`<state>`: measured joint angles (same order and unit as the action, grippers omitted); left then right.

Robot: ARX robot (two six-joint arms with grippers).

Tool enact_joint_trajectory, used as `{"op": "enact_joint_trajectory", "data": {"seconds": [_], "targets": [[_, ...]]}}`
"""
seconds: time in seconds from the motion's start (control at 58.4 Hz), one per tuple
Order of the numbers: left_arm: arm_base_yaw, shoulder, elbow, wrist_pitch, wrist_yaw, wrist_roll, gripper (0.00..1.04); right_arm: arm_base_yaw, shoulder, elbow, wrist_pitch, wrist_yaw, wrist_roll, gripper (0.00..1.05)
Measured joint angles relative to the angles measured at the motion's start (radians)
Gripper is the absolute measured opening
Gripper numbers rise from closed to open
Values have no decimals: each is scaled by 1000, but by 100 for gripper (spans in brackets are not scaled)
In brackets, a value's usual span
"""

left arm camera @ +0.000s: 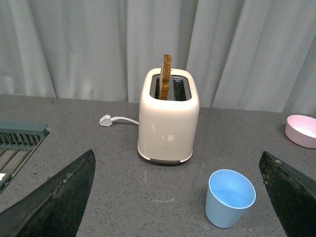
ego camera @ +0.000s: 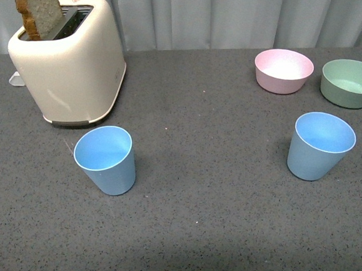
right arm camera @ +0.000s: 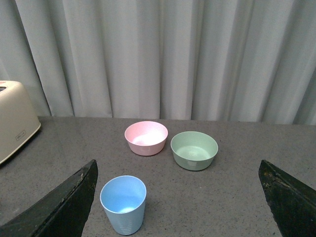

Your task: Stack blue cups with both arms

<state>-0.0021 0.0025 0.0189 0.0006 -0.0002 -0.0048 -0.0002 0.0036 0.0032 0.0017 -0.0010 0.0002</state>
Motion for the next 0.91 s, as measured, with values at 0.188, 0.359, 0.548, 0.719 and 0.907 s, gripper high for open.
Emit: {"op": "enact_joint_trajectory", "data": {"seconds": [0.188,0.359,0.548,0.719,0.907], "targets": [[0,0,0,0,0,0,98,0,0,0,0,0,0,95],[0,0,0,0,0,0,98,0,0,0,0,0,0,95],[0,0,0,0,0,0,98,0,0,0,0,0,0,95],[0,0,0,0,-2,0,98,0,0,0,0,0,0,95],[-72,302,57,-62,-389,-199,98,0,0,0,0,0,0,95]]}}
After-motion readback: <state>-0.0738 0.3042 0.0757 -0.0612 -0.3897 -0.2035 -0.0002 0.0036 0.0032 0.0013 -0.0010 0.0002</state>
